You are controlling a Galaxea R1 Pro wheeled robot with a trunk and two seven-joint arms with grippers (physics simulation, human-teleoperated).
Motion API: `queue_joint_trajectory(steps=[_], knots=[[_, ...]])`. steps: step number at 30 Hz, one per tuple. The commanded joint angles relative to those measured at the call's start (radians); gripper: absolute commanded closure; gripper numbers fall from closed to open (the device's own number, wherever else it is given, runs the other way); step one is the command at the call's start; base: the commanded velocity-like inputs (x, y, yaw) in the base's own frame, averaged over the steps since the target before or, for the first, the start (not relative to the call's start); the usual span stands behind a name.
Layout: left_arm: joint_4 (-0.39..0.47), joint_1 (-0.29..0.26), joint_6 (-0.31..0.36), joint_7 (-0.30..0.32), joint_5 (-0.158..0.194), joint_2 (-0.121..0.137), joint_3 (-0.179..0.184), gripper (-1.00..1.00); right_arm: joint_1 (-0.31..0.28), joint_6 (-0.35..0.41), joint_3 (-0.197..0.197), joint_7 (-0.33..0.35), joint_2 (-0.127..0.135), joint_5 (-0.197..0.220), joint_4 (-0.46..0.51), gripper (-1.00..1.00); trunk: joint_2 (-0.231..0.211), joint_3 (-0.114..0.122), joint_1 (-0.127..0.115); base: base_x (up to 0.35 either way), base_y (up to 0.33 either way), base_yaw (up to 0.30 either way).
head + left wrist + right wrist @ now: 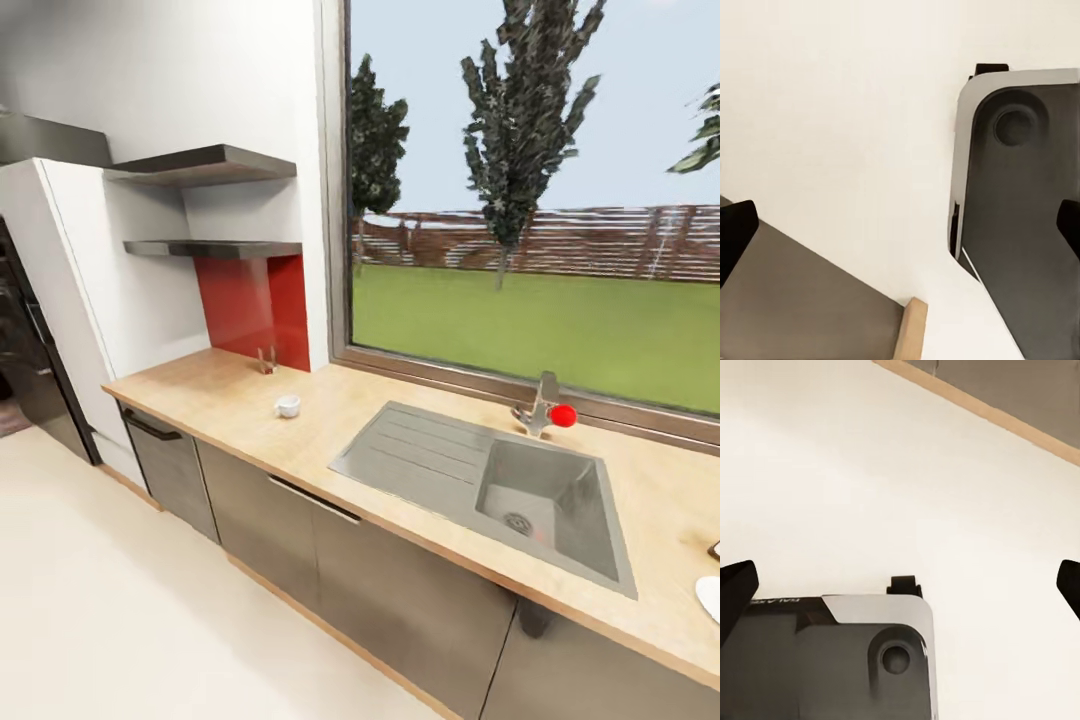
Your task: Set up a coffee station on the kitchen countertop: keep the coffee maker on the countertop, move the bottle of coffee from the kitchen shelf to the counter next to the coffee maker, place a paper coffee filter on top of the coffee maker, put the saucer next to the coffee maker with the coffee cup on the saucer, and place the electric kettle next to the coffee maker.
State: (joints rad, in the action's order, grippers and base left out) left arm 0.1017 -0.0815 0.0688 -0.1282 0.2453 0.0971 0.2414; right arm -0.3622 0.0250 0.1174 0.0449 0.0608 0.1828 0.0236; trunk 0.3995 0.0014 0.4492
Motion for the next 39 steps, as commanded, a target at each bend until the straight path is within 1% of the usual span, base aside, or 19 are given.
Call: queue_joint_trajectory(steps=[1, 16, 21, 39], knots=[[0.002, 0.000, 0.006, -0.004, 0.009, 0.000, 0.009, -1.00, 0.000, 0.003, 0.008, 0.003, 0.001, 0.010, 0.001, -1.00, 0.000, 0.001, 0.001, 0.237, 0.271, 0.213], [0.002, 0.000, 0.006, -0.004, 0.009, 0.000, 0.009, -1.00, 0.000, 0.001, 0.008, 0.002, 0.002, 0.012, 0.001, -1.00, 0.000, 0.018, 0.001, 0.233, 0.276, 0.208], [0.002, 0.000, 0.006, -0.004, 0.009, 0.000, 0.009, -1.00, 0.000, 0.001, 0.008, 0.001, 0.002, 0.012, 0.001, -1.00, 0.000, 0.020, 0.001, 0.232, 0.277, 0.179], [0.001, 0.000, 0.007, -0.004, 0.009, 0.000, 0.009, -1.00, 0.000, 0.001, 0.008, 0.001, 0.002, 0.012, 0.001, -1.00, 0.000, 0.020, 0.001, 0.216, 0.279, 0.018]])
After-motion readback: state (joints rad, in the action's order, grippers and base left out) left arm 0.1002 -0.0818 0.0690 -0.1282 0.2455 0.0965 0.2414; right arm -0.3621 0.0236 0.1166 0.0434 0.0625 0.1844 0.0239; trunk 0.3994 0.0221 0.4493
